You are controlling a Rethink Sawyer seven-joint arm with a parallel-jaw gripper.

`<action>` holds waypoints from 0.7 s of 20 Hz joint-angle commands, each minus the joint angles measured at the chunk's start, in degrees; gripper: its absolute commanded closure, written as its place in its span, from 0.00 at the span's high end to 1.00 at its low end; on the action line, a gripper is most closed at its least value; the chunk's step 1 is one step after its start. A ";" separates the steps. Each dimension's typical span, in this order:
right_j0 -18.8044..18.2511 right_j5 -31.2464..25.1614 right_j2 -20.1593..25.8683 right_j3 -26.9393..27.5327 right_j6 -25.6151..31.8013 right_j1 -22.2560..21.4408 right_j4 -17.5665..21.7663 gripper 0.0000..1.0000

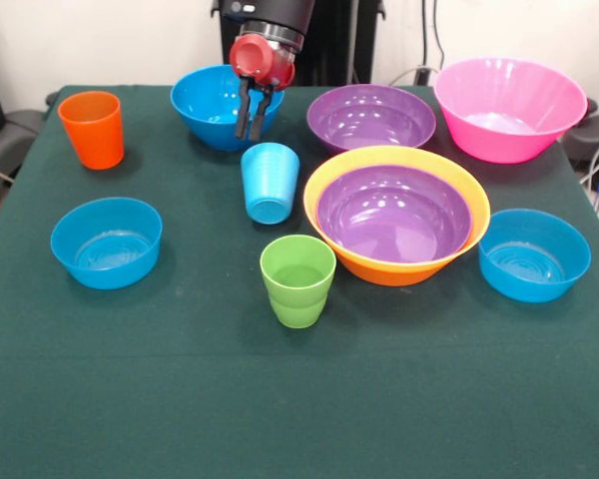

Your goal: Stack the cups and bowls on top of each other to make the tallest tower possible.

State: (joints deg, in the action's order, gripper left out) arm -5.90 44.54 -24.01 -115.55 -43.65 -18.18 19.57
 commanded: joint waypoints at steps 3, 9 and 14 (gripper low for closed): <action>1.82 -5.19 7.57 6.94 -13.45 2.21 -2.61 1.00; 1.93 -5.77 7.11 7.53 -13.94 2.78 -2.25 1.00; 2.08 -5.69 6.93 8.14 -13.88 3.67 -2.91 1.00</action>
State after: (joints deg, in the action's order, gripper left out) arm -4.98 44.55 -23.94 -114.34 -45.48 -17.67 19.55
